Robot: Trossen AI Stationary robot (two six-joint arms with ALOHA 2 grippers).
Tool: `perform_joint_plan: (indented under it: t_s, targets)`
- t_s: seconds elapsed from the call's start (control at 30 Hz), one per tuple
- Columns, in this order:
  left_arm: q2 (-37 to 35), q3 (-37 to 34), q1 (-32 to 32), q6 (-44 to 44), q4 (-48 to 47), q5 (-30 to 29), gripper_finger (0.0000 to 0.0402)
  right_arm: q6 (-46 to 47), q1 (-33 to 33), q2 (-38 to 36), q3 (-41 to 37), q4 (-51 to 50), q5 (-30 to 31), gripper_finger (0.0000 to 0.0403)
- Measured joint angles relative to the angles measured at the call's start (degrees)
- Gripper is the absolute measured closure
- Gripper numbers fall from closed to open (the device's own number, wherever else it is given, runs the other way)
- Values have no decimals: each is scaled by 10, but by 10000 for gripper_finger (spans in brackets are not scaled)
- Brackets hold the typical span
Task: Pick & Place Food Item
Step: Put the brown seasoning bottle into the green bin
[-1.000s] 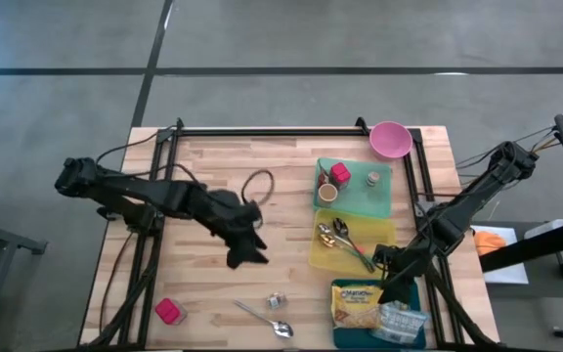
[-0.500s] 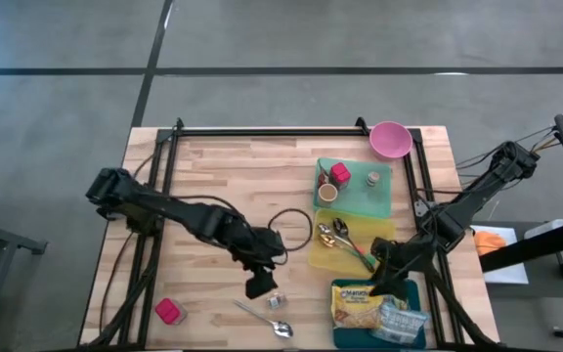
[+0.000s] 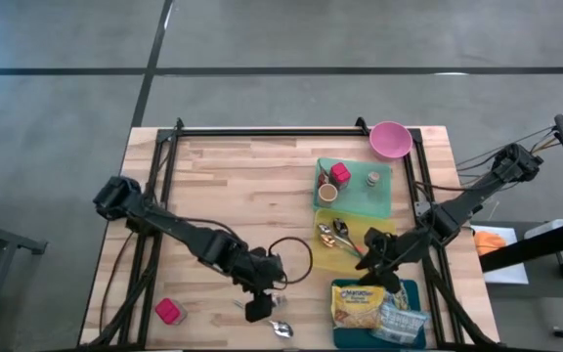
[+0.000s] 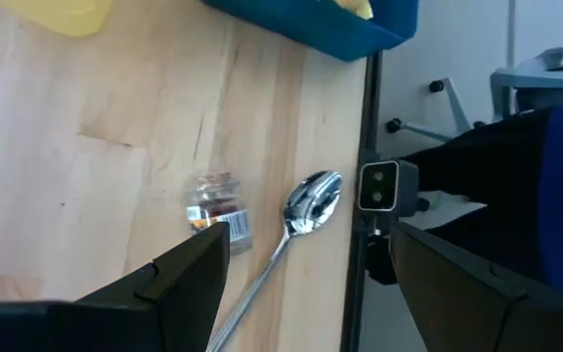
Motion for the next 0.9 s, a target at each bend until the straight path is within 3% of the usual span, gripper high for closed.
perform_joint_plan:
  t_s: [0.27,0.67,0.9]
  targets:
    - [37,0,-29,-24,-1,-87,115,-8,0,0,0,1,0,108]
    - [116,13,-60,-43,1,-144,115,-57,0,0,0,-3,-3,108]
    - [162,33,-61,-39,-12,-149,115,-80,0,0,0,-5,-2,108]
